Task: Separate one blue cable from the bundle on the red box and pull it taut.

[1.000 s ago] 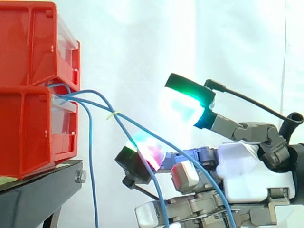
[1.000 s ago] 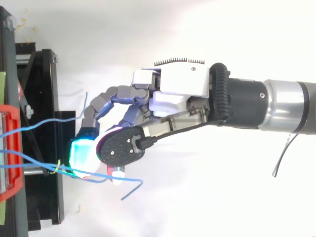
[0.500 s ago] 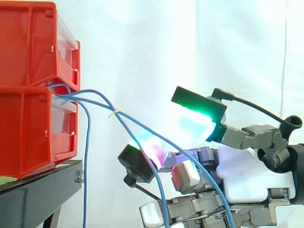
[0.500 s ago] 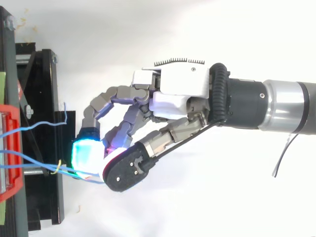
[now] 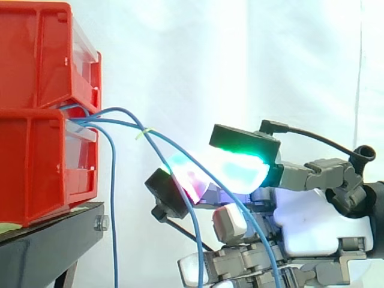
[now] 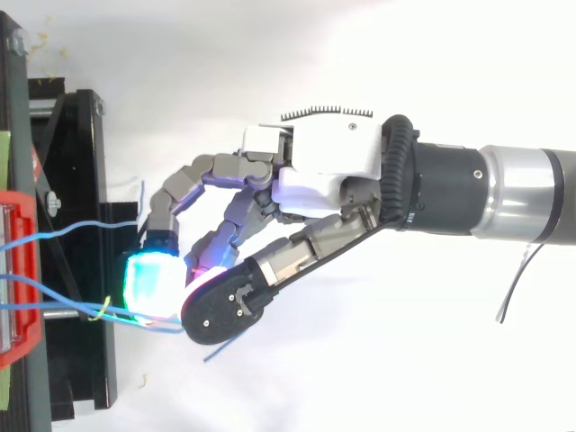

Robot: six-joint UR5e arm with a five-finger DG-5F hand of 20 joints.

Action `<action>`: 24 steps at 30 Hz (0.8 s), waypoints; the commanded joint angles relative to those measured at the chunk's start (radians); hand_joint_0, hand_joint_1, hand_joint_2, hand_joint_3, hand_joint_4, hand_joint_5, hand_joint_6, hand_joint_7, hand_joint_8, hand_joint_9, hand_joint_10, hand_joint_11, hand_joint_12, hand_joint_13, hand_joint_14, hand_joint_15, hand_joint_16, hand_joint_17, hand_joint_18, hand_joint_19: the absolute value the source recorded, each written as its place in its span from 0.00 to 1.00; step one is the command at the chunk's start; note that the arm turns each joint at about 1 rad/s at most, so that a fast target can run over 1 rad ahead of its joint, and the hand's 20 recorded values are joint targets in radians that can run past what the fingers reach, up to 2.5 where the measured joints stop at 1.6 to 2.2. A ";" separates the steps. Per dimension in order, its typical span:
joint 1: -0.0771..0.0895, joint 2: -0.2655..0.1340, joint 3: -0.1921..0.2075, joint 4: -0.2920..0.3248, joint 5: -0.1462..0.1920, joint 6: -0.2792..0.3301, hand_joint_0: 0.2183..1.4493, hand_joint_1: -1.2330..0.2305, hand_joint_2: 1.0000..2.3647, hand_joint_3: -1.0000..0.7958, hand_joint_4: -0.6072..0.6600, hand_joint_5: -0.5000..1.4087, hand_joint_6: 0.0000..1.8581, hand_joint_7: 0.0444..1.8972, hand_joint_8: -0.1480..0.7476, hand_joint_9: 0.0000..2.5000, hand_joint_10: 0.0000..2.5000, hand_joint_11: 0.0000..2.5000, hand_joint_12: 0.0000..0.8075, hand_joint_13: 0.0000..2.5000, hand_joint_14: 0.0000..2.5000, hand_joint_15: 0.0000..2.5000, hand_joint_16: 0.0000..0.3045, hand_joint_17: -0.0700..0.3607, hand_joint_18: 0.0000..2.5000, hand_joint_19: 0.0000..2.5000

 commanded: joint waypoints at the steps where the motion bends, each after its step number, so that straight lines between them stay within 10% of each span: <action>1: 0.001 0.000 0.000 0.000 0.000 0.000 0.28 0.39 0.01 0.37 0.50 0.20 0.50 0.38 0.46 0.45 0.01 0.25 0.37 0.33 0.01 0.15 0.13 0.37 0.26 0.22; 24: 0.001 -0.016 -0.006 0.026 -0.031 0.187 0.19 0.49 0.00 0.28 0.53 0.17 0.49 0.29 0.51 0.45 0.01 0.27 0.51 0.58 0.01 0.31 0.18 0.45 0.31 0.21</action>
